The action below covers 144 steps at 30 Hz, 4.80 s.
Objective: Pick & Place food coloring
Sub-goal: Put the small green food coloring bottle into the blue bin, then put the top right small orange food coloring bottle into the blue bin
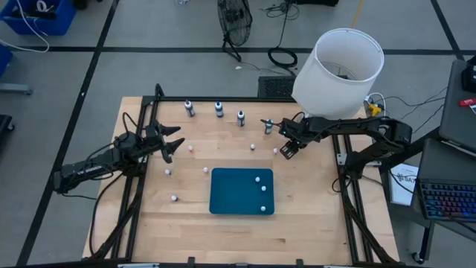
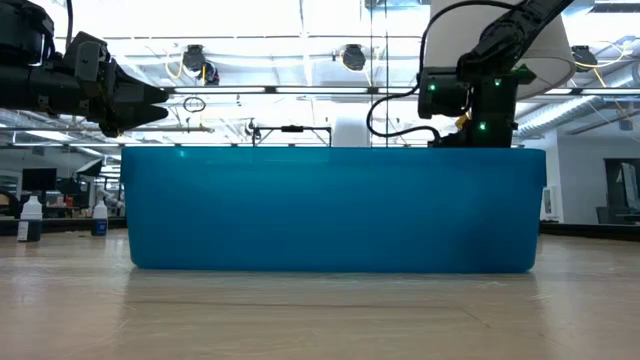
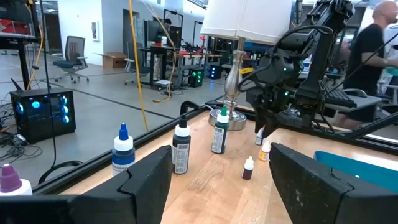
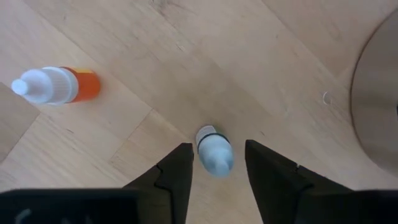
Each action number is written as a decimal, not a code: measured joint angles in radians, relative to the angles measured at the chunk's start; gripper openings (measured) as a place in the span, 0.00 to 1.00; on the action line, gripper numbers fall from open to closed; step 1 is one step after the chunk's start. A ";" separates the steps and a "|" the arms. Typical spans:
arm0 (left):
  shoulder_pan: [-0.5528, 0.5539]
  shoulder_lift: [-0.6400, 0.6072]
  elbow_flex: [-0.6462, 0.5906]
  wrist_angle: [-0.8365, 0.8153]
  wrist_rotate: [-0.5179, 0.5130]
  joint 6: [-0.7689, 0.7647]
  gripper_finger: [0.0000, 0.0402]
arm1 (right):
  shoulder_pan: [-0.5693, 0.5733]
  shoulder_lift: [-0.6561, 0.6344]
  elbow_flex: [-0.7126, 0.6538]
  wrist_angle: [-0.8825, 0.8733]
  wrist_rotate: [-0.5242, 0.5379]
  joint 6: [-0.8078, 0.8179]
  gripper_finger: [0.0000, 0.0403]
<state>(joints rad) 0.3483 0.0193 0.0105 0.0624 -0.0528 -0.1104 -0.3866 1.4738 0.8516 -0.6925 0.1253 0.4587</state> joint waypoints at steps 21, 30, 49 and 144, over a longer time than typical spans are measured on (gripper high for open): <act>0.000 0.000 0.000 0.000 0.000 0.000 0.67 | 0.002 0.000 0.000 0.009 -0.008 -0.007 0.20; 0.000 0.000 0.000 0.000 0.000 0.000 0.67 | 0.002 0.001 0.000 0.008 -0.051 -0.008 0.35; 0.000 0.000 0.000 0.000 0.000 0.000 0.67 | 0.002 0.001 0.000 -0.021 -0.050 -0.007 0.33; 0.000 0.000 0.000 0.000 0.000 0.000 0.67 | 0.563 0.370 0.531 -0.228 -0.026 0.057 0.41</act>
<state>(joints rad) 0.3485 0.0193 0.0105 0.0620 -0.0526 -0.1104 0.1768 1.8437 1.3830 -0.9202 0.0998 0.5154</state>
